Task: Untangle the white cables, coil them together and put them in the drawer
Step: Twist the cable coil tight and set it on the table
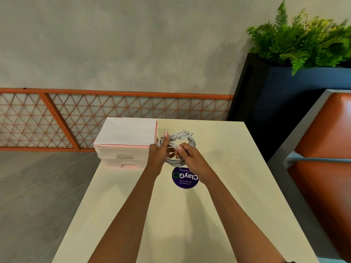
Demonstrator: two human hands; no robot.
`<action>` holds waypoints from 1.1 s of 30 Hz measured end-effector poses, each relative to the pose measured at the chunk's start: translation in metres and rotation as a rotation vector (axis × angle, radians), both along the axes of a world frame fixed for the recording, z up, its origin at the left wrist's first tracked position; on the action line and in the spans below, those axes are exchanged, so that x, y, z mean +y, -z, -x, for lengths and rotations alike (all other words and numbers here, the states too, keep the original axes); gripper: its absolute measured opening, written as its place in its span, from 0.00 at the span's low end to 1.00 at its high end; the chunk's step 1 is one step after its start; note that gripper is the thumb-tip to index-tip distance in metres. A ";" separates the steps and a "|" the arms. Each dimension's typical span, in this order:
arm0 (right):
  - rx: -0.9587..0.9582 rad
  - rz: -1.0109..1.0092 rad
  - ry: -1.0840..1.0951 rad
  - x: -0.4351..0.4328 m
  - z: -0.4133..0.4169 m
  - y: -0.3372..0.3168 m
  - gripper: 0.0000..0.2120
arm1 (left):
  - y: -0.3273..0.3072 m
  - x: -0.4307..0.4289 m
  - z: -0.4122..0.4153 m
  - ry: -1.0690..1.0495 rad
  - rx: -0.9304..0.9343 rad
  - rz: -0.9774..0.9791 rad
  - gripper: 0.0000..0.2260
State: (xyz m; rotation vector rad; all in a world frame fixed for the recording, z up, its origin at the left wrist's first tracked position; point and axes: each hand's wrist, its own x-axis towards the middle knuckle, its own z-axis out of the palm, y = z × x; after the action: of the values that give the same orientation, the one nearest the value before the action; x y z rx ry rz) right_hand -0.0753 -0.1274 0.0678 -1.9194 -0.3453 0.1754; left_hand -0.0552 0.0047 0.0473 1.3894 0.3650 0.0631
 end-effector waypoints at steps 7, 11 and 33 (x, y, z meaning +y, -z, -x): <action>-0.015 -0.072 -0.009 0.001 0.000 0.000 0.12 | 0.002 0.007 -0.004 0.070 0.074 0.056 0.24; 0.002 -0.122 -0.072 -0.006 0.004 0.000 0.11 | -0.003 0.017 -0.002 0.314 0.130 0.224 0.27; 0.009 -0.021 -0.267 -0.017 -0.001 -0.011 0.09 | -0.009 0.014 -0.012 0.188 0.076 0.634 0.23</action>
State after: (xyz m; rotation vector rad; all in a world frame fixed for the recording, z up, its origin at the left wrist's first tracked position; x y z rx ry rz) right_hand -0.0741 -0.1441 0.0786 -1.8461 -0.5950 0.3555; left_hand -0.0430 0.0187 0.0560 0.7930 0.2821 -0.2435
